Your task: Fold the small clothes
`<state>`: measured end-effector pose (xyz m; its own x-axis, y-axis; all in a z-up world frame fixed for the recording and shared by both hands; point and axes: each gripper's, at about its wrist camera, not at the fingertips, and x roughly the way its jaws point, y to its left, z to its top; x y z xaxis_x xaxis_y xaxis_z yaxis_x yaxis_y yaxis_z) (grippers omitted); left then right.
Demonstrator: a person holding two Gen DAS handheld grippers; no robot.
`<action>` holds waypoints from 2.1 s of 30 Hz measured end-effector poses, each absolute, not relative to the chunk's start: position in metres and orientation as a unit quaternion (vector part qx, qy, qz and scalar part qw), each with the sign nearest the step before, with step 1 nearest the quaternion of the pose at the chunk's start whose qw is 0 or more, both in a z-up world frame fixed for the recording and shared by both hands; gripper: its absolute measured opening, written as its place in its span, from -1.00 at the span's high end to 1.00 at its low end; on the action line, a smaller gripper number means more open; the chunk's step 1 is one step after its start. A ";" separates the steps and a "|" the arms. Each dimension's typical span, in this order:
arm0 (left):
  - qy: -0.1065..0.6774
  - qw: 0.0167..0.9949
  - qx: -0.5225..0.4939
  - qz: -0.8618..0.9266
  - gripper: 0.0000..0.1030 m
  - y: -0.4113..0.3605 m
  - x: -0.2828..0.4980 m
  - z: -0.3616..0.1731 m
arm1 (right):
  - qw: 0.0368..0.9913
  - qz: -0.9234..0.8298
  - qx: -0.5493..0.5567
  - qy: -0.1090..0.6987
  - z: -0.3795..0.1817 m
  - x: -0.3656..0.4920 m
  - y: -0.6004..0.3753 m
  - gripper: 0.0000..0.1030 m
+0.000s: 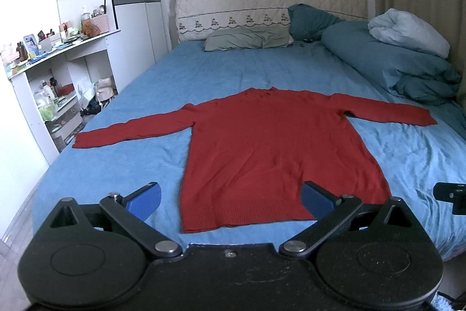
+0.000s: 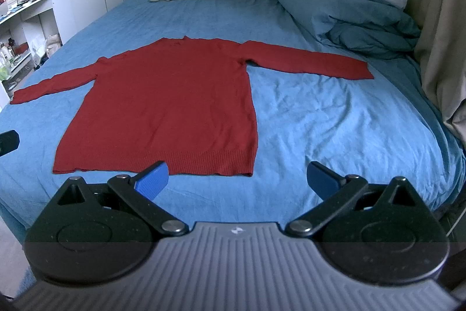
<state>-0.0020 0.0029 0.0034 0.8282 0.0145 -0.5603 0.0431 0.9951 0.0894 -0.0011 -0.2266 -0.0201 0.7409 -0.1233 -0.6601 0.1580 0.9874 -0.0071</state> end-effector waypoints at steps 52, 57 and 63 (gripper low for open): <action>0.256 0.966 0.047 0.000 -1.00 0.013 0.051 0.038 | 0.942 -0.093 0.035 0.320 0.008 0.030 -0.251 -1.00; 0.246 0.968 0.043 -0.031 -1.00 -0.004 0.135 0.055 | 0.943 -0.131 0.061 0.301 0.017 0.084 -0.298 -1.00; 0.275 0.956 0.053 -0.081 -1.00 -0.050 0.265 0.035 | 0.934 -0.184 0.102 0.288 -0.001 0.175 -0.366 -1.00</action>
